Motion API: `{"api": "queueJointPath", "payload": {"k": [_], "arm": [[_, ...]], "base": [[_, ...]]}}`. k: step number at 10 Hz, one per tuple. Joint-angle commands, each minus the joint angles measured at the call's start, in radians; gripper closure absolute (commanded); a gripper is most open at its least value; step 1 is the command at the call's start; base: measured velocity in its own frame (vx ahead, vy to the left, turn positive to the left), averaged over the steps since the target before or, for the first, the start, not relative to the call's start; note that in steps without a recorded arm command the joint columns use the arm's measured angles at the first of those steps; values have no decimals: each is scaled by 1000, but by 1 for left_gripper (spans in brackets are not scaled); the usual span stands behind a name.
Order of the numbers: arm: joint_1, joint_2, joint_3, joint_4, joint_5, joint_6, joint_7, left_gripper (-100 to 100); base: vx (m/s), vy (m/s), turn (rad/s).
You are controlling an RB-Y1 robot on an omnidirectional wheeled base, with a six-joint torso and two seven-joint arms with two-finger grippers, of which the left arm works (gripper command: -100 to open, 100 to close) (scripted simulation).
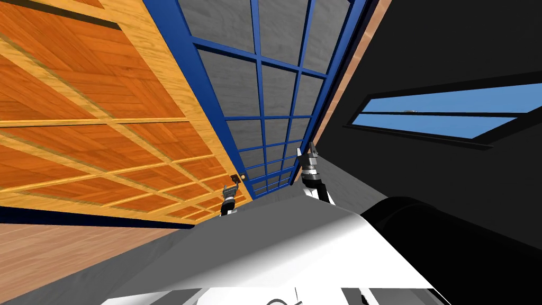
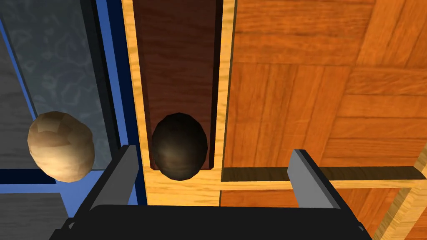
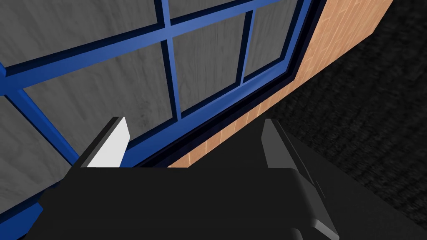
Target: Pull the door open
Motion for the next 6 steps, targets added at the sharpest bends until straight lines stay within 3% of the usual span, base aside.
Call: {"api": "queueJointPath", "payload": {"k": [1, 2, 3, 6], "arm": [[-15, -10, -8, -20, -3, 8, 1, -100], [-4, -10, -6, -18, -3, 3, -1, -100], [-4, -10, -6, -18, -3, 3, -1, 100], [-4, -10, -6, -18, -3, 3, -1, 100]], "base": [[184, 44, -118], [75, 21, -23], [-14, -5, 15], [-19, -12, -6]]}}
